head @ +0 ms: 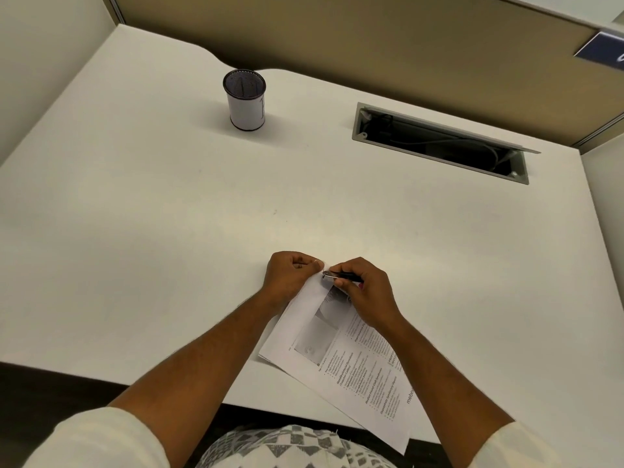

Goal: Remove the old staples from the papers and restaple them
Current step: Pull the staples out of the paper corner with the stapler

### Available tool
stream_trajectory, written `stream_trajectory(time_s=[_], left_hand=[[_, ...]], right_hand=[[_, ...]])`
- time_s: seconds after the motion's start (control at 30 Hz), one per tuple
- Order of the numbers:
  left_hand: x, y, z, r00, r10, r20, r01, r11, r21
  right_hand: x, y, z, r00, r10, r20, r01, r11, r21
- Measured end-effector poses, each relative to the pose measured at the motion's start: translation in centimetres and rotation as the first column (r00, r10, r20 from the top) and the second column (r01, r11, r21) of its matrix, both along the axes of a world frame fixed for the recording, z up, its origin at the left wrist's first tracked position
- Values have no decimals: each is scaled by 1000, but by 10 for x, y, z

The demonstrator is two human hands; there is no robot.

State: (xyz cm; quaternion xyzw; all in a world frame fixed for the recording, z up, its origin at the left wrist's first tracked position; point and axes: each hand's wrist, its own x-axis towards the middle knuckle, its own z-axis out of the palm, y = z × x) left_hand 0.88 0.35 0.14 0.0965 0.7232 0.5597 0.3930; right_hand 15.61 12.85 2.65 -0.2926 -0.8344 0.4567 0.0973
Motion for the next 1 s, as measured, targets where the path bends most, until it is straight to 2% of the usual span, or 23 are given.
stream_trajectory(time_s=[0.13,0.33,0.53,0.63,0.73,0.8,1.0], left_hand=[[2,1,-1,1000,-4,0,4,1000,3],[2,1,-5,999,-34,-5,34,999,5],[-4,2,-4,999,30,33,-31,998,49],[-4,0,-6,999,3,40,-7,997,79],[-3,-1,-6,998,-24,53,19,995,94],[-3,-2,-5,996,-38,75,29,993,111],[-5,-6,-2,980,-64,186,37,989,146]], right_hand=[[3,-2,-1,999,42,-28,-38,989,145],[6,3,-4,987,161,-28,-135,901,411],[13,-8,-9,972,227,-54,-168,844,509],[19,-17,-14,995,67,-77,-32,921,389],[16,-12,-14,993,-92,-79,104,982,156],[13,-8,-11,986,-159,-55,160,987,19],[8,-4,-9,984,-178,5,177,976,-127]])
